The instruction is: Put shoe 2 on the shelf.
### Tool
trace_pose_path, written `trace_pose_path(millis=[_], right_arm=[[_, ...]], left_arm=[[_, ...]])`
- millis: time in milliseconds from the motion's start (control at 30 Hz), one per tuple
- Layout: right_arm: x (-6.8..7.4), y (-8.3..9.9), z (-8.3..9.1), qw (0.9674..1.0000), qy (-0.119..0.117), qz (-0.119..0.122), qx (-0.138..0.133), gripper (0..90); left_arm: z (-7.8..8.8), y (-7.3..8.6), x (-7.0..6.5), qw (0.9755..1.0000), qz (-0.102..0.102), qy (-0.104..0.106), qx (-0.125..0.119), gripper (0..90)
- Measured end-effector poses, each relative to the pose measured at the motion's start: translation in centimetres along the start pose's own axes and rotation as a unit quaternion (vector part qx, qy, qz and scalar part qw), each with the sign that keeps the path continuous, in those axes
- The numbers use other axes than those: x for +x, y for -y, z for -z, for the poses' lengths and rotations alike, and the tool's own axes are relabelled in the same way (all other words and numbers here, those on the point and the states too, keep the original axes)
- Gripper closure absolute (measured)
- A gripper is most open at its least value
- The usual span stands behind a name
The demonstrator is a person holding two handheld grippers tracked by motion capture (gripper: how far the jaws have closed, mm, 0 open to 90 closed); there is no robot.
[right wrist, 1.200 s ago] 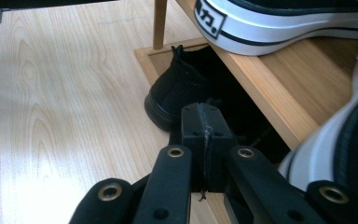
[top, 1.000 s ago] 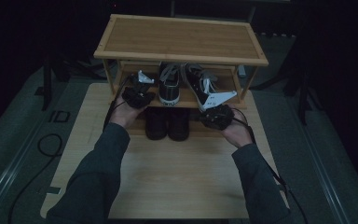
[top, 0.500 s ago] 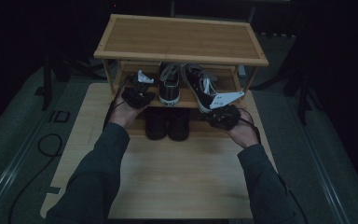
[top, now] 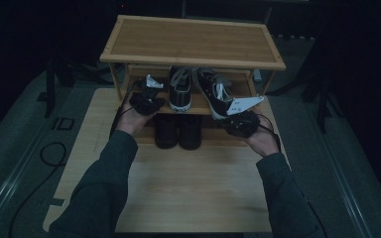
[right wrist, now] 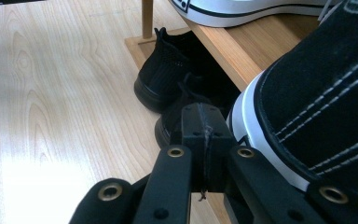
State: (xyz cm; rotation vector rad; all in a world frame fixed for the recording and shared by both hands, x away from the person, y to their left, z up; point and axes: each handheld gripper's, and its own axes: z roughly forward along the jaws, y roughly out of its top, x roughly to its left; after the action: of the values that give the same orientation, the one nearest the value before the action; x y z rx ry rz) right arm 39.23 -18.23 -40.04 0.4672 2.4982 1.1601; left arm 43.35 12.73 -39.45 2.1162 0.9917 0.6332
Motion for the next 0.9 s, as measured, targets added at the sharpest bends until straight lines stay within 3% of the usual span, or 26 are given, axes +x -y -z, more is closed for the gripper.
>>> trace_pose_path(millis=[500,900], right_arm=[[-0.6,1.6,1.0,1.0000,-0.003,-0.009,0.002,89.8],[-1.1,2.7,2.1,0.9999,0.008,-0.012,0.006,89.9]], left_arm=[[0.0,0.0,0.1,1.0000,0.003,0.001,0.000,90.0],[0.0,0.0,0.2,1.0000,0.002,0.005,0.001,90.0]])
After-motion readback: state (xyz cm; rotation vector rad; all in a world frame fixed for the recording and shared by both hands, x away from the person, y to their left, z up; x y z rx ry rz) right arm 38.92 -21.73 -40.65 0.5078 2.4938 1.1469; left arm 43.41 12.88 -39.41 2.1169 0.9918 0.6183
